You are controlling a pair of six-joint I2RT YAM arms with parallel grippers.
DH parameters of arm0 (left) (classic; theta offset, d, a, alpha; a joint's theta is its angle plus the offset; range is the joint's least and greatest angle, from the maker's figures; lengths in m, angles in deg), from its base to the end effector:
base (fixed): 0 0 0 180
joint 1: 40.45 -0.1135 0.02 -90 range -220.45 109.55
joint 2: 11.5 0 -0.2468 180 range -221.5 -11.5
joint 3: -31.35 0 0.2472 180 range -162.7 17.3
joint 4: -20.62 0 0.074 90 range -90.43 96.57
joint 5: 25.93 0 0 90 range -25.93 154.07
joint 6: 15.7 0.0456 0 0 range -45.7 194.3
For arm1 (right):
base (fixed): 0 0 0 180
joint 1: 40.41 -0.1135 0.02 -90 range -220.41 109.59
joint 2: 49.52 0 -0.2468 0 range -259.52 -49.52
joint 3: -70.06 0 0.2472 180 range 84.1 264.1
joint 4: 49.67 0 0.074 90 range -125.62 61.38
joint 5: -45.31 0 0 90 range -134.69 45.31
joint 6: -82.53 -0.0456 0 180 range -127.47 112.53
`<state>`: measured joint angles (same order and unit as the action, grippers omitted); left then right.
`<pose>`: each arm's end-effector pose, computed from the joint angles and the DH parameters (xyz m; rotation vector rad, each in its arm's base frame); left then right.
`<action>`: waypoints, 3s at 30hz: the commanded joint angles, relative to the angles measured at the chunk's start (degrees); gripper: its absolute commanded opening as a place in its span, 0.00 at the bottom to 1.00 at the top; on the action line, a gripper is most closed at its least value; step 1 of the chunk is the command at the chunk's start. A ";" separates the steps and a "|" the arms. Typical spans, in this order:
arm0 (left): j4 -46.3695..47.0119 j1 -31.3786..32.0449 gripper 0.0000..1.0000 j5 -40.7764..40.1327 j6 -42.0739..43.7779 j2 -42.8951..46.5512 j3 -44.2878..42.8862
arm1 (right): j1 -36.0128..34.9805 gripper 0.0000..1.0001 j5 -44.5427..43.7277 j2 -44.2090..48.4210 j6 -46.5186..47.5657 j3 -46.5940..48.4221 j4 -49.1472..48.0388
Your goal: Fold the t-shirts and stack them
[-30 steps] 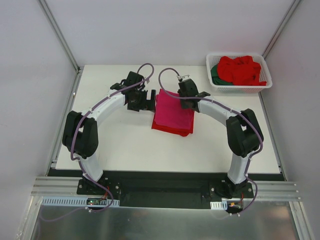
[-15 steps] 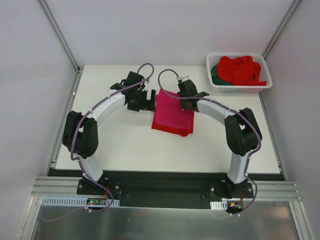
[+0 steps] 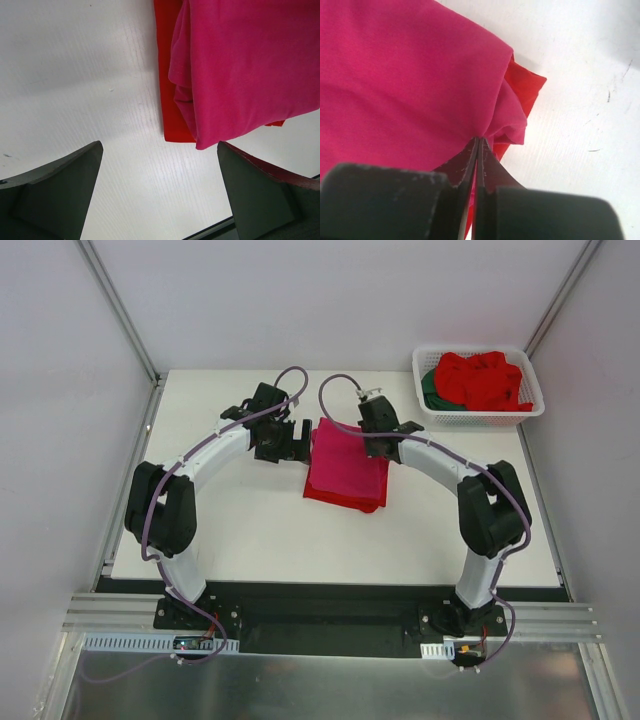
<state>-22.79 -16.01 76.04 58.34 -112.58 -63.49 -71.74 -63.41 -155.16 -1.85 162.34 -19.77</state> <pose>0.3511 -0.1700 0.2384 0.2801 2.4789 -0.5615 0.3599 0.2019 0.2137 -0.5674 2.2098 -0.1469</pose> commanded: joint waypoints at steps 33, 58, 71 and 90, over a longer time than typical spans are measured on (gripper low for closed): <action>0.27 0.60 0.99 0.60 1.20 0.35 0.64 | 0.39 0.01 -8.62 -2.80 2.63 2.45 2.60; 0.19 0.51 0.99 1.30 1.03 0.71 0.81 | -0.92 0.96 -6.33 8.79 1.84 -10.46 -13.73; 1.24 0.87 0.99 1.12 5.33 -4.74 -10.41 | -2.33 0.74 -1.23 6.77 4.39 -10.65 -19.38; 3.26 0.87 0.99 2.01 10.43 -26.27 -32.49 | 1.36 0.44 -2.46 7.56 0.44 -13.20 -17.09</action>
<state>-19.88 -15.64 79.95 66.27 -138.35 -91.03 -72.57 -67.50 -148.67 1.76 149.51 -36.20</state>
